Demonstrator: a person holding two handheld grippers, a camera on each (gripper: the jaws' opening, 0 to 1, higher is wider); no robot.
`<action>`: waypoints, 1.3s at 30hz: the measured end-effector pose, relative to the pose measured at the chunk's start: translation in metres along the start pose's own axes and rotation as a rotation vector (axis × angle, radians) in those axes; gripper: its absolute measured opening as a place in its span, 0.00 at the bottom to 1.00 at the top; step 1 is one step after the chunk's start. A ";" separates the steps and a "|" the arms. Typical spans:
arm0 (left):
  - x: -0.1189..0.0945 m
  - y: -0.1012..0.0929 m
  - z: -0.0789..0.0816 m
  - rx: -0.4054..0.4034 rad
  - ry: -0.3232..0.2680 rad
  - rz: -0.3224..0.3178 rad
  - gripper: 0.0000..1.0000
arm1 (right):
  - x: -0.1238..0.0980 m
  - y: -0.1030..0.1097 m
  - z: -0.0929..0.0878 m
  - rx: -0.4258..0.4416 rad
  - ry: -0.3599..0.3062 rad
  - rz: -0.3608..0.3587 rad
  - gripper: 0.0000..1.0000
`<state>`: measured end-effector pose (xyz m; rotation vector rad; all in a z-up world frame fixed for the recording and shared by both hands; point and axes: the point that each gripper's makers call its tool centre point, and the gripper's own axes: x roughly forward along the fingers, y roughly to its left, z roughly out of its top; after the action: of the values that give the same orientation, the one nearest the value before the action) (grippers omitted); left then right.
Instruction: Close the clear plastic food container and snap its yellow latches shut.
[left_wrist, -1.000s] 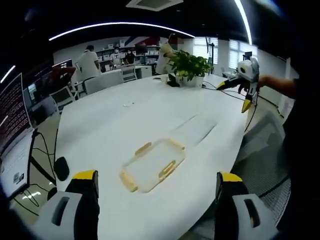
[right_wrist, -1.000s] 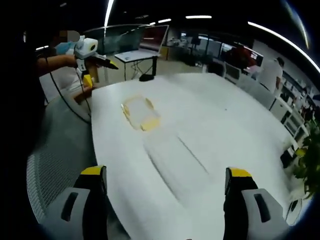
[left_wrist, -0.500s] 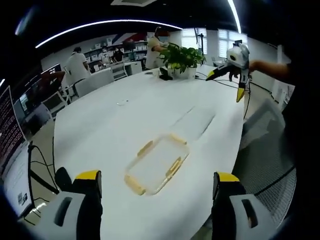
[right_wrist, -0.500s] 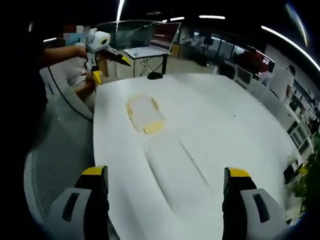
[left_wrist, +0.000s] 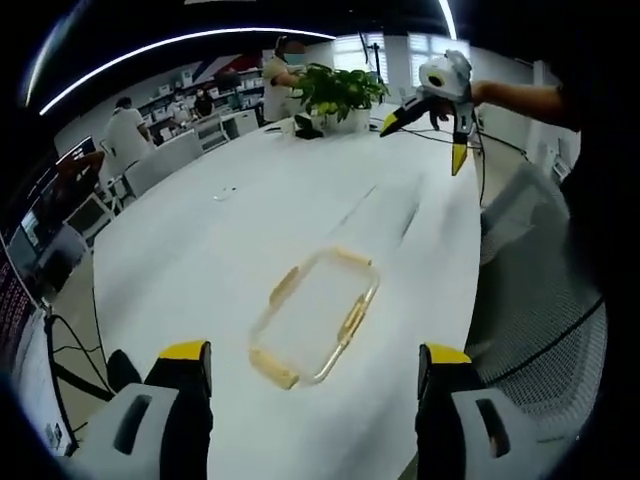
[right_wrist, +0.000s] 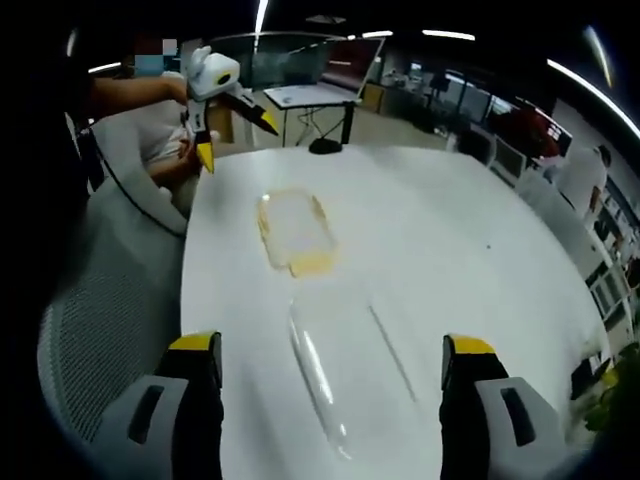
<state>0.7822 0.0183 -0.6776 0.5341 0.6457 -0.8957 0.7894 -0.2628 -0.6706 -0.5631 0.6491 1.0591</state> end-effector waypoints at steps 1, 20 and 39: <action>0.002 0.001 -0.001 0.014 0.009 -0.003 0.80 | 0.003 0.000 0.002 -0.006 0.001 0.005 0.89; 0.028 0.016 -0.019 0.170 0.124 -0.078 0.66 | 0.057 0.012 0.029 -0.112 0.050 0.094 0.78; 0.047 0.028 -0.039 0.213 0.196 -0.130 0.57 | 0.100 0.015 0.043 -0.180 0.067 0.172 0.64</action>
<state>0.8168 0.0340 -0.7334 0.7849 0.7744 -1.0496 0.8192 -0.1666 -0.7152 -0.7108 0.6735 1.2733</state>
